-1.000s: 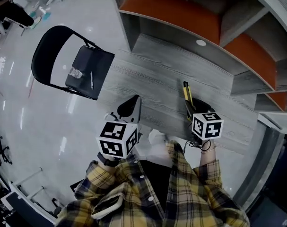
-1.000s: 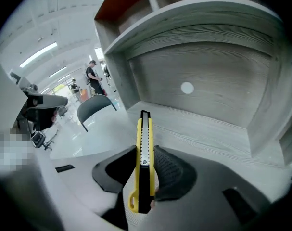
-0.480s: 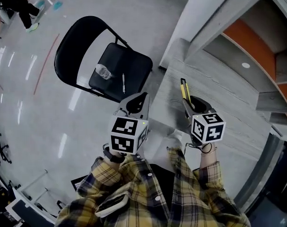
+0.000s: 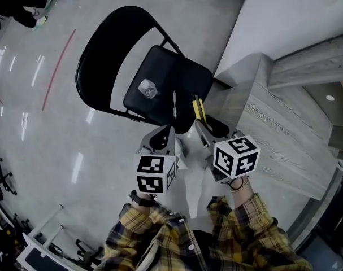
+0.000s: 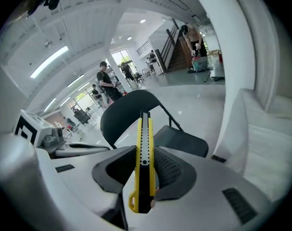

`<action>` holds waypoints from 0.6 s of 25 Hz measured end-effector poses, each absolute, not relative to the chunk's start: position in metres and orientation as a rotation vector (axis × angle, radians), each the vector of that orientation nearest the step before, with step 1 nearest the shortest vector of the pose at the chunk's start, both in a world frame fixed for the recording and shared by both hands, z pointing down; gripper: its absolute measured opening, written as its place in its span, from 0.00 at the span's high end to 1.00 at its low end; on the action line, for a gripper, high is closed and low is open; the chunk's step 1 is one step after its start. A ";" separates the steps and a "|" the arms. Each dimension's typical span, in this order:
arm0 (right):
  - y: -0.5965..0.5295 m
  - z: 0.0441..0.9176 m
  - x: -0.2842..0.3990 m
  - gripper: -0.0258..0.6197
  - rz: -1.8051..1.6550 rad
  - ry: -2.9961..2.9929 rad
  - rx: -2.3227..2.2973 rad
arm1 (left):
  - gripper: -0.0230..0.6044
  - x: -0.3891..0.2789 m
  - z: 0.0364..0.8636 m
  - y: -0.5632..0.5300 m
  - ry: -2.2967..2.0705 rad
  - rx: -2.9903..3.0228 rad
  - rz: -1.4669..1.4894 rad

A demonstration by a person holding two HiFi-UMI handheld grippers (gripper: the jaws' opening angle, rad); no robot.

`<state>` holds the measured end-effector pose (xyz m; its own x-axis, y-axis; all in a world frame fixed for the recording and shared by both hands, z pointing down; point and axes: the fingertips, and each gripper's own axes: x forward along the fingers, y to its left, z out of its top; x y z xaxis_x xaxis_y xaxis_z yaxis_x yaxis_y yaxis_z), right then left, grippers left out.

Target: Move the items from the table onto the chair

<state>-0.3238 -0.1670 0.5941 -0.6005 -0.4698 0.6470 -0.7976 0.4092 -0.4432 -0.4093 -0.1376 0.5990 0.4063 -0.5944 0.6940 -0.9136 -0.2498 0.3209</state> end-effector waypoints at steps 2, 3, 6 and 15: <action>-0.174 0.622 -0.353 0.77 1.104 -2.241 1.070 | 0.96 -0.431 0.626 -0.134 -1.283 1.910 0.593; -0.177 0.637 -0.364 0.77 1.131 -2.227 1.077 | 0.96 -0.440 0.638 -0.131 -1.279 1.890 0.607; -0.190 0.686 -0.378 0.77 1.188 -2.154 1.146 | 0.96 -0.456 0.673 -0.130 -1.271 1.854 0.642; -0.213 0.841 -0.365 0.77 1.205 -1.864 1.300 | 0.96 -0.464 0.763 -0.139 -1.251 1.755 0.625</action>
<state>-0.3653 -0.2128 0.8412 -0.3714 -0.4220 0.8270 -0.9274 0.1251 -0.3526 -0.4644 -0.1391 0.7632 0.3691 -0.4899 0.7897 -0.9257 -0.1187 0.3591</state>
